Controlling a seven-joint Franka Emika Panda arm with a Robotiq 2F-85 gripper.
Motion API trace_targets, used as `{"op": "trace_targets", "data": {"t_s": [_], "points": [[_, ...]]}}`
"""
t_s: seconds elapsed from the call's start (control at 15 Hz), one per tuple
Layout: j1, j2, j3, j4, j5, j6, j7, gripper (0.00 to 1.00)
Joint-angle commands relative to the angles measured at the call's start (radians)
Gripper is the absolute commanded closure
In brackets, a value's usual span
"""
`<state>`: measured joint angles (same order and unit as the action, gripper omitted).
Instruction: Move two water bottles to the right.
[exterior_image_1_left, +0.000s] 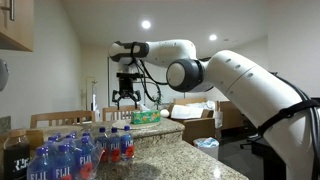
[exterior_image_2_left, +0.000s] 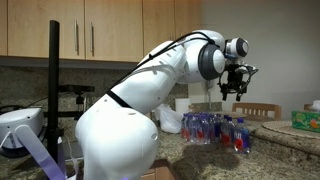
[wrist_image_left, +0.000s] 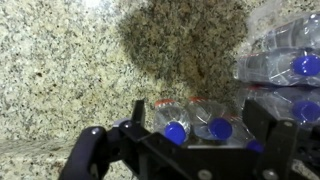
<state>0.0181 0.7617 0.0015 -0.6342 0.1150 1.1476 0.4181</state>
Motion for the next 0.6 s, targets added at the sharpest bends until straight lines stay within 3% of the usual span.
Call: {"op": "trace_targets", "data": {"t_s": [0.0,0.53], "points": [[0.013,-0.006,-0.01,-0.014,0.0,0.101,0.052,0.0],[-0.002,0.072,-0.015,-0.044,0.015,0.31,0.135,0.0]]}}
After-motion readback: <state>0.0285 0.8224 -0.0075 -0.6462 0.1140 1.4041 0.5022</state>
